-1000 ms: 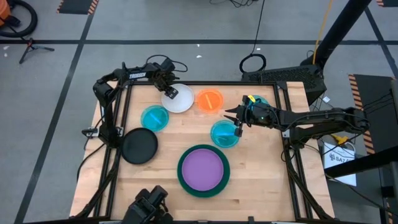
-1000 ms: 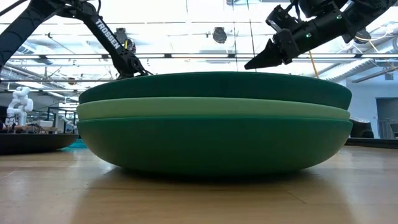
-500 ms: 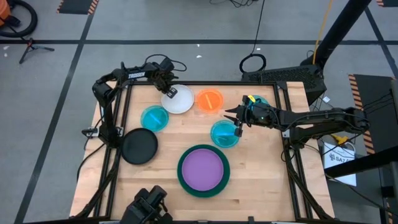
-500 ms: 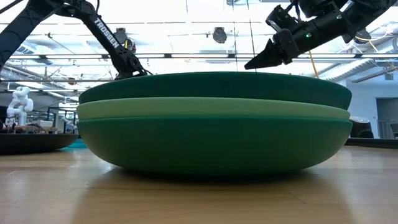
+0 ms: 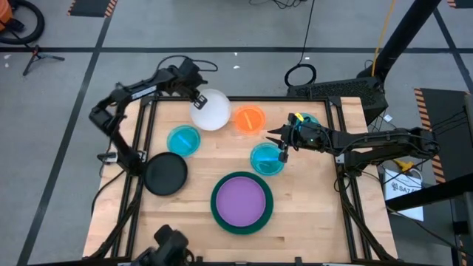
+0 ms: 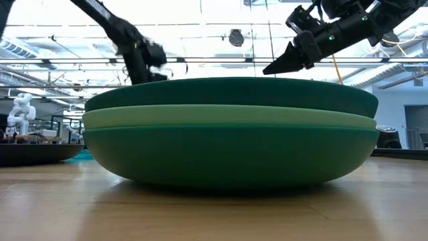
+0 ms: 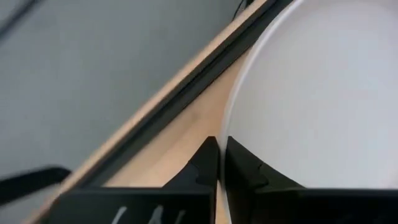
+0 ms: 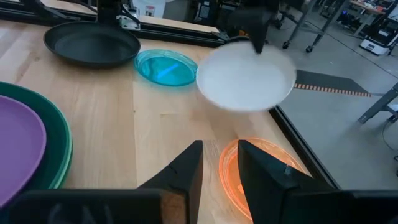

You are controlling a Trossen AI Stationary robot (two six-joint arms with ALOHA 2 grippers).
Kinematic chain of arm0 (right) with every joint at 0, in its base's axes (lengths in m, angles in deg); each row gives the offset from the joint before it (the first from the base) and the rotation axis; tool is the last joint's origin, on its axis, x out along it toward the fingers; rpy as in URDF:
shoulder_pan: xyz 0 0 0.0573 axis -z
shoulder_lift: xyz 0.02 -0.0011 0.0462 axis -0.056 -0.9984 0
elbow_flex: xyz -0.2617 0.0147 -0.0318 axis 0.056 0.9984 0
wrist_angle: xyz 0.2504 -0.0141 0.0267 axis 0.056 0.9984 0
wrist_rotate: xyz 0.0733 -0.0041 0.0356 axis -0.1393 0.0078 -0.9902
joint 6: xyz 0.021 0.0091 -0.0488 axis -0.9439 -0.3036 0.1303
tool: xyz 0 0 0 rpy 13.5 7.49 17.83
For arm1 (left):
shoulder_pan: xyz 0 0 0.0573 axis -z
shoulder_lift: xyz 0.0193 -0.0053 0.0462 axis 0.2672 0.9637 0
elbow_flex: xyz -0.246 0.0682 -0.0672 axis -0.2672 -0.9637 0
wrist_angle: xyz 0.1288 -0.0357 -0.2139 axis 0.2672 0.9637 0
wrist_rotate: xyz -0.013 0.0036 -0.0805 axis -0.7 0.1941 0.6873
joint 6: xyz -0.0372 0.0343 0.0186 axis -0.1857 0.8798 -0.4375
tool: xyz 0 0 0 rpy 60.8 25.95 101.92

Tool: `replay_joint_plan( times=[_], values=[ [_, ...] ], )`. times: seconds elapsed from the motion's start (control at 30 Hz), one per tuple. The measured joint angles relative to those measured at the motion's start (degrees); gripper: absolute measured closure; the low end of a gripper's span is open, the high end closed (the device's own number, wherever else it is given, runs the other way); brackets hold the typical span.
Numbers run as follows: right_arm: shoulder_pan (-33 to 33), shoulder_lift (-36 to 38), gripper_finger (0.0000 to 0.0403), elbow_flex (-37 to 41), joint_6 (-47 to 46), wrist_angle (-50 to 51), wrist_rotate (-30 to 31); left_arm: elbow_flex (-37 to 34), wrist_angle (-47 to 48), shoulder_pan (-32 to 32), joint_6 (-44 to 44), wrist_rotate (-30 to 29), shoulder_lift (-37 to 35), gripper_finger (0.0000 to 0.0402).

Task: Stack plastic plates
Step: Stack the white plate on top of the purple plate

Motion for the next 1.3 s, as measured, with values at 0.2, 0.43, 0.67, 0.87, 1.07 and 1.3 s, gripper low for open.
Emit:
replay_joint_plan(
  times=[0.2,0.43,0.67,0.87,1.07,1.3],
  values=[
    [0.0,0.0,0.0310,0.0,-3.9,-1.7,0.0,0.0,-0.3,7.2,1.3,0.1,-11.4,0.0391],
    [0.0,0.0,0.0309,0.0,-5.8,-3.5,0.0,0.1,0.2,23.4,-1.5,1.4,-17.4,0.0391],
    [0.0,0.0,0.0309,0.0,-5.6,-3.4,0.0,0.1,-0.1,39.8,-11.1,-5.0,-15.6,0.0391],
    [0.0,0.0,0.0309,0.0,-4.1,-2.1,0.0,0.2,-1.4,50.4,-18.4,-10.4,-13.4,0.0391],
    [0.0,0.0,0.0309,0.0,-3.9,-1.7,0.1,0.2,-1.9,56.1,-24.1,-10.8,-8.7,0.0391],
    [0.0,0.0,0.0309,0.0,-4.0,-1.7,0.1,0.1,0.3,59.1,-26.8,-9.8,-3.2,0.0364]
  ],
)
